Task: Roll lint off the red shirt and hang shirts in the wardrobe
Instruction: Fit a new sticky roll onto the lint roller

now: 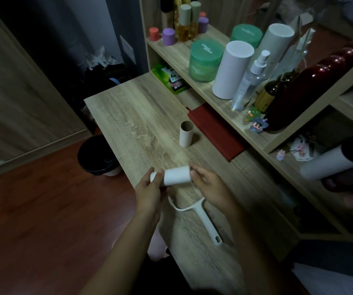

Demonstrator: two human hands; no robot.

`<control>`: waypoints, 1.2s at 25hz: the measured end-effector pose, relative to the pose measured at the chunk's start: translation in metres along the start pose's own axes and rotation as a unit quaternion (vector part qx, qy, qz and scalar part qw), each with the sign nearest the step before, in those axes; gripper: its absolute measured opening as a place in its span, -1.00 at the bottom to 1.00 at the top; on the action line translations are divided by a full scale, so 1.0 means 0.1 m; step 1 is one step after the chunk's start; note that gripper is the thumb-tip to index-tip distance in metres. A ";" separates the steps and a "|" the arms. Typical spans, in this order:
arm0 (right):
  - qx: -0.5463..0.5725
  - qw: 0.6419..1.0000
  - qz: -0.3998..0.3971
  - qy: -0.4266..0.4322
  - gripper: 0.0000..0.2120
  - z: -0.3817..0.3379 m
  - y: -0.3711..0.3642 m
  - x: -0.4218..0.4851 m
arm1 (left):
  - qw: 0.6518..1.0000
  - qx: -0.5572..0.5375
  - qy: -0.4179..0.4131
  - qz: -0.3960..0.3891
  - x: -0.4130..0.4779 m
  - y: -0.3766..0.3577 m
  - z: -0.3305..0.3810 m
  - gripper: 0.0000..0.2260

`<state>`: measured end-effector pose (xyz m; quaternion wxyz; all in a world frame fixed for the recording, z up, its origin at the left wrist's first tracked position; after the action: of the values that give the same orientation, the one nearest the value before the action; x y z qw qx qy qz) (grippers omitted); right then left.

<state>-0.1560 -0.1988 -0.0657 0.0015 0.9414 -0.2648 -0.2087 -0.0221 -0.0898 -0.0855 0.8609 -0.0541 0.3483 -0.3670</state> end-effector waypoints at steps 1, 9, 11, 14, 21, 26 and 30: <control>0.025 1.000 -0.004 0.009 -0.62 -0.03 0.00 0.00 | 1.000 -0.001 -0.007 -0.002 0.00 -0.02 0.02 -0.54; 0.044 0.998 0.035 0.029 -0.71 -0.17 0.11 0.12 | 0.998 0.000 -0.059 0.031 -0.01 0.02 0.09 -0.57; 0.038 0.999 0.027 0.017 -0.72 -0.15 0.10 0.14 | 0.997 0.006 -0.068 0.035 -0.01 0.05 0.09 -0.56; 0.029 0.999 0.018 0.010 -0.71 -0.14 0.09 0.14 | 0.996 0.019 -0.080 0.034 -0.01 0.07 0.11 -0.57; 0.033 0.999 -0.007 0.040 -0.66 -0.23 0.08 0.00 | 0.993 0.066 -0.094 -0.029 -0.04 -0.03 0.23 -0.61; 0.057 0.997 -0.025 0.051 -0.59 -0.18 0.09 -0.05 | 0.993 0.064 -0.077 -0.070 0.02 0.00 0.23 -0.62; 0.069 0.995 -0.057 0.043 -0.62 -0.18 0.14 -0.05 | 0.994 0.047 -0.073 -0.072 0.03 0.01 0.22 -0.59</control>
<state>-0.1601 -0.2097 -0.0459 -0.0636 0.9610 -0.2241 -0.1491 -0.0059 -0.0948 -0.0711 0.8571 -0.0649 0.2619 -0.4388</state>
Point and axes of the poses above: each hand's wrist, its own x-axis towards the middle knuckle, its own y-axis out of the back of the hand, z = x × y, the point moved 7 cm from there along x, towards the middle knuckle, and after that the axes turned 15 degrees about -z, right-handed, at the moved point
